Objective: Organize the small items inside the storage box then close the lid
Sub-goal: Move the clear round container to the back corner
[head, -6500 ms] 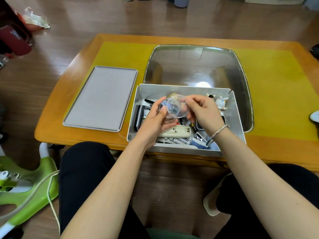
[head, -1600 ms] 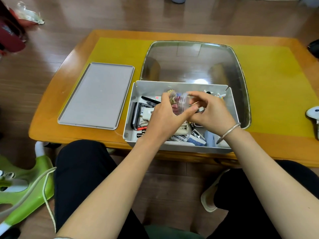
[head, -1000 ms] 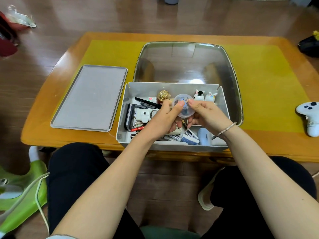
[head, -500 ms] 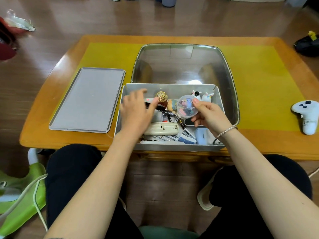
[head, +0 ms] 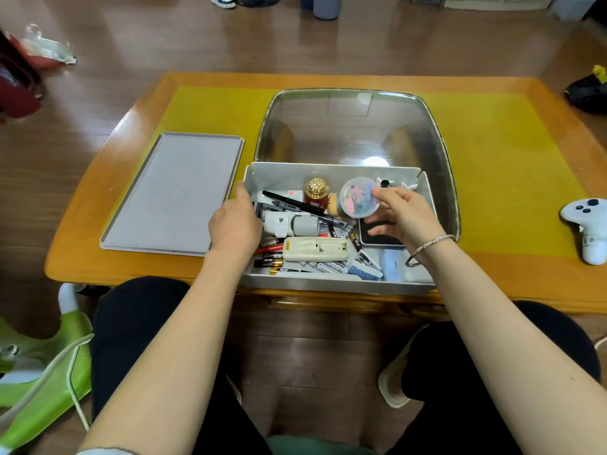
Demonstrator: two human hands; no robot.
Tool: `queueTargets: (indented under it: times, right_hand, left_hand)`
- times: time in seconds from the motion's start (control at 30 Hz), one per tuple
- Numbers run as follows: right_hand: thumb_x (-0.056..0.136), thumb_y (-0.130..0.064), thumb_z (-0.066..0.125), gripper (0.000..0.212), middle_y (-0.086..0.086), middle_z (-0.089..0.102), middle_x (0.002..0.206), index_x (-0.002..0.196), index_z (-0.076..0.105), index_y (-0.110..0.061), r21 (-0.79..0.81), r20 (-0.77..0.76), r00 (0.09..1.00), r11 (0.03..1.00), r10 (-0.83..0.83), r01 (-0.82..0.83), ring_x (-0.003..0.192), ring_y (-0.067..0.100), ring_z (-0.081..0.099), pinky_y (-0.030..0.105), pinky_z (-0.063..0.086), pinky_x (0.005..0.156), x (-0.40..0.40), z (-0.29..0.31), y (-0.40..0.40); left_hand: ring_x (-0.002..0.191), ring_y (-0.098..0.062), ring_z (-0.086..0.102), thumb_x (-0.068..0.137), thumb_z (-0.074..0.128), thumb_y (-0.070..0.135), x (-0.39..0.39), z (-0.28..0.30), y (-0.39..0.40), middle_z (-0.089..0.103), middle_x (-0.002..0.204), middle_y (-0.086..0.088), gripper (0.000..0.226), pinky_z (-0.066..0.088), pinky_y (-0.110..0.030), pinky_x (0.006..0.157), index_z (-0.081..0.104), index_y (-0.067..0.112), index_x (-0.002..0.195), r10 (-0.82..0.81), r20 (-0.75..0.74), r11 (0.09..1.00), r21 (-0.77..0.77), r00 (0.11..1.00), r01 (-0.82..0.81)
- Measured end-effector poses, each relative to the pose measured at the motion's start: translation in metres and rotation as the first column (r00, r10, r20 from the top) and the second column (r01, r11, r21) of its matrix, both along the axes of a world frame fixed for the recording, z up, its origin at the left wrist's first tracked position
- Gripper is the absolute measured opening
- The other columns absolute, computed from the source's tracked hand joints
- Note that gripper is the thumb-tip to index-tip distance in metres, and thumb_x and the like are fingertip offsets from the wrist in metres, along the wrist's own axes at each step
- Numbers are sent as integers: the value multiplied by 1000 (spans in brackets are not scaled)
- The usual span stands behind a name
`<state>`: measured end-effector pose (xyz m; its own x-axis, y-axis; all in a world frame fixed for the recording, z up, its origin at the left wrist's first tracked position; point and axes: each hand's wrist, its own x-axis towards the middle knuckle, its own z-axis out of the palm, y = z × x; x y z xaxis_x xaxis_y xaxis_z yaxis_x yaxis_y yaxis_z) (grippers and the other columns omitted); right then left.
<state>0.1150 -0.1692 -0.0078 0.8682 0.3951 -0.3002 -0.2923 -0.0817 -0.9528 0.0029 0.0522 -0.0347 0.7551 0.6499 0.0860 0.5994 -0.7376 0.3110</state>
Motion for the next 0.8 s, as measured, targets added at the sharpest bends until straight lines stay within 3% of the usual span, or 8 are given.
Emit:
queueTargets:
  times: [0.1, 0.27, 0.5, 0.63, 0.8]
  right_hand:
    - [91, -24, 59, 22, 7, 65, 72, 101, 58, -4, 35, -31, 1000, 999, 1, 0, 60, 13, 64, 25, 56, 49, 5, -1, -1]
    - [90, -24, 61, 15, 10, 65, 76, 92, 60, -9, 18, 5, 998, 998, -64, 64, 59, 11, 64, 25, 56, 52, 14, -1, -8]
    - [88, -23, 62, 17, 9, 65, 77, 94, 62, -7, 7, 58, 990, 992, -125, 125, 60, 12, 63, 23, 56, 52, 22, -4, -24]
    - [89, -24, 61, 29, 16, 65, 83, 106, 60, 0, 3, 48, 988, 989, -147, 147, 64, 17, 62, 23, 56, 51, 27, -6, -34]
    - [92, -21, 58, 26, 13, 63, 79, 105, 58, 1, 28, 62, 985, 986, -163, 162, 52, 10, 61, 21, 53, 46, 31, -5, -37]
  left_hand:
    - [98, -40, 59, 88, 51, 3, 10, 1, -11, 61, 113, -22, 59, 39, -40, 69, 29, 9, 142, -23, 13, 1000, -14, 1000, 23]
    - [100, -37, 59, 90, 51, 4, 32, 2, -40, 63, 113, -19, 60, 35, -37, 68, 27, 8, 144, -55, -7, 998, -30, 998, 54]
    - [98, -34, 61, 92, 54, 8, 53, 1, -77, 63, 113, -17, 70, 36, -35, 68, 14, 9, 150, -110, -58, 992, -73, 992, 106]
    - [97, -35, 61, 92, 51, 7, 51, 3, -83, 63, 111, -17, 63, 35, -36, 68, 19, 7, 147, -124, -41, 989, -87, 991, 120]
    - [105, -35, 58, 94, 50, 12, 43, 8, -82, 59, 122, -16, 59, 41, -39, 73, 21, 10, 146, -126, -15, 985, -119, 992, 123]
